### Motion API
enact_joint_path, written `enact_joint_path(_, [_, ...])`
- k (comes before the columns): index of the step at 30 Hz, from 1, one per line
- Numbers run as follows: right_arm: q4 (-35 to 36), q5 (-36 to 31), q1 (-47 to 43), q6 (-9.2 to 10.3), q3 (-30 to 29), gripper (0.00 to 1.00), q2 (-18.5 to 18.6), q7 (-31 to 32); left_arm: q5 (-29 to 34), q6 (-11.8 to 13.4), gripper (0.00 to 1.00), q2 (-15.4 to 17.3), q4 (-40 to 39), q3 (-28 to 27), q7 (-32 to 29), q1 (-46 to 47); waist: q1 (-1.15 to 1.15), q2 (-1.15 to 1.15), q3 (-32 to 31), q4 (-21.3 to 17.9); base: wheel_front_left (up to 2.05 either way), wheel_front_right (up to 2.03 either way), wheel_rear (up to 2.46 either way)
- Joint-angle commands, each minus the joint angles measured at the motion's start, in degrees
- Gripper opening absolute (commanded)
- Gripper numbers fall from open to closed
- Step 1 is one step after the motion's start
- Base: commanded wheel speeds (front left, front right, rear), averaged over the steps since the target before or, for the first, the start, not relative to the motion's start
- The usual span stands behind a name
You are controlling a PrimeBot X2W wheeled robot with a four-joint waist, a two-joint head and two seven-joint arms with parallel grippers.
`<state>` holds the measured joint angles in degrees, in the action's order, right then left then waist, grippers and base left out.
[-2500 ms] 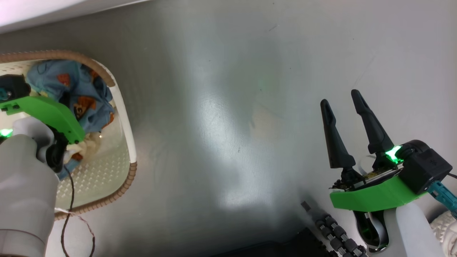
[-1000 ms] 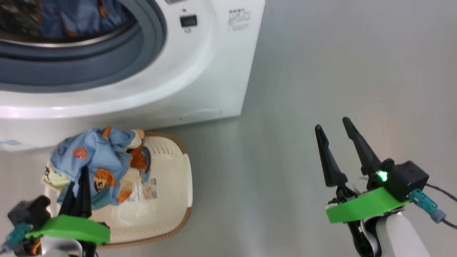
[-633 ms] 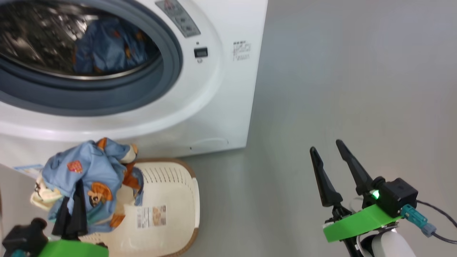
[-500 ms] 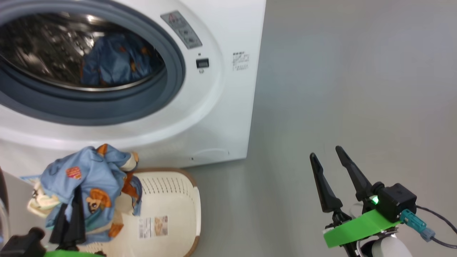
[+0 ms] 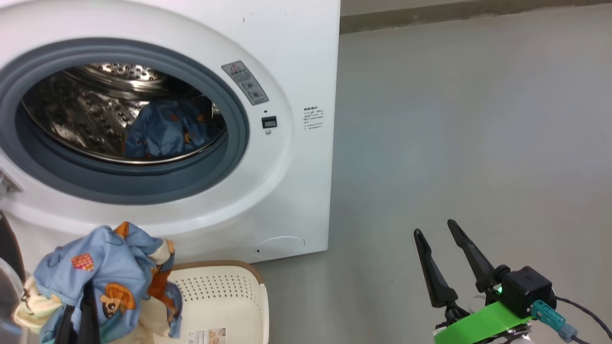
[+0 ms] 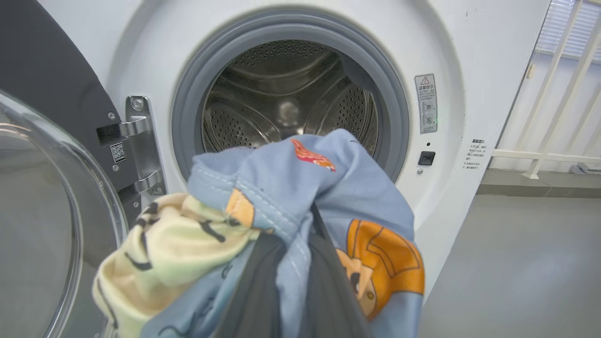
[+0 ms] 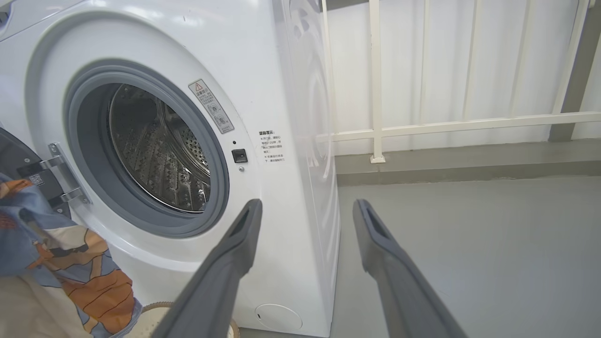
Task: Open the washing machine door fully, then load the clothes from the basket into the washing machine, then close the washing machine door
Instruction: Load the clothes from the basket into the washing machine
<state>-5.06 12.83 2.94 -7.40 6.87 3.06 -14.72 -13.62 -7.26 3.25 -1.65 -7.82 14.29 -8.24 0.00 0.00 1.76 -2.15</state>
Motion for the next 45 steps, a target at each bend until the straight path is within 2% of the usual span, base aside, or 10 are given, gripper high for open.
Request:
enact_joint_path(1, [1.4, -0.5, 0.4, -0.09, 1.7, 1.00, -0.2, -0.3, 0.6, 0.2, 0.00, 0.3, -2.1, -2.2, 0.7, 0.8, 0.00, 0.00, -0.6, -0.2, 0.00, 0.00, 0.00])
enact_joint_path(19, [1.7, -0.8, -0.3, -0.09, 1.7, 1.00, -0.2, -0.3, 1.4, 0.8, 0.00, -0.3, -3.8, -3.4, 0.7, -1.0, 0.00, 0.00, -0.6, -0.5, 0.00, 0.00, 0.00])
enact_joint_path(25, [1.8, -0.3, 0.0, -0.09, 1.7, 1.00, -0.2, -0.3, -0.5, 1.0, 0.00, -0.4, -3.5, -3.3, 0.7, 0.9, 0.00, 0.00, 1.3, -1.1, 0.00, 0.00, 0.00])
enact_joint_path(37, [3.0, -0.9, 2.9, -0.09, 1.7, 1.00, -0.2, -0.3, -0.6, 0.2, 0.00, -0.3, -0.4, -4.1, 0.7, 14.9, 0.00, 0.00, 10.2, -1.6, 0.00, 0.00, 0.00])
enact_joint_path(45, [3.7, -1.0, 5.5, -0.09, 2.3, 1.00, -0.2, -0.3, -0.2, -0.1, 0.00, 1.6, 2.4, -5.5, 0.7, 26.3, 0.00, 0.00, 16.3, -3.0, 0.00, 0.00, 0.00])
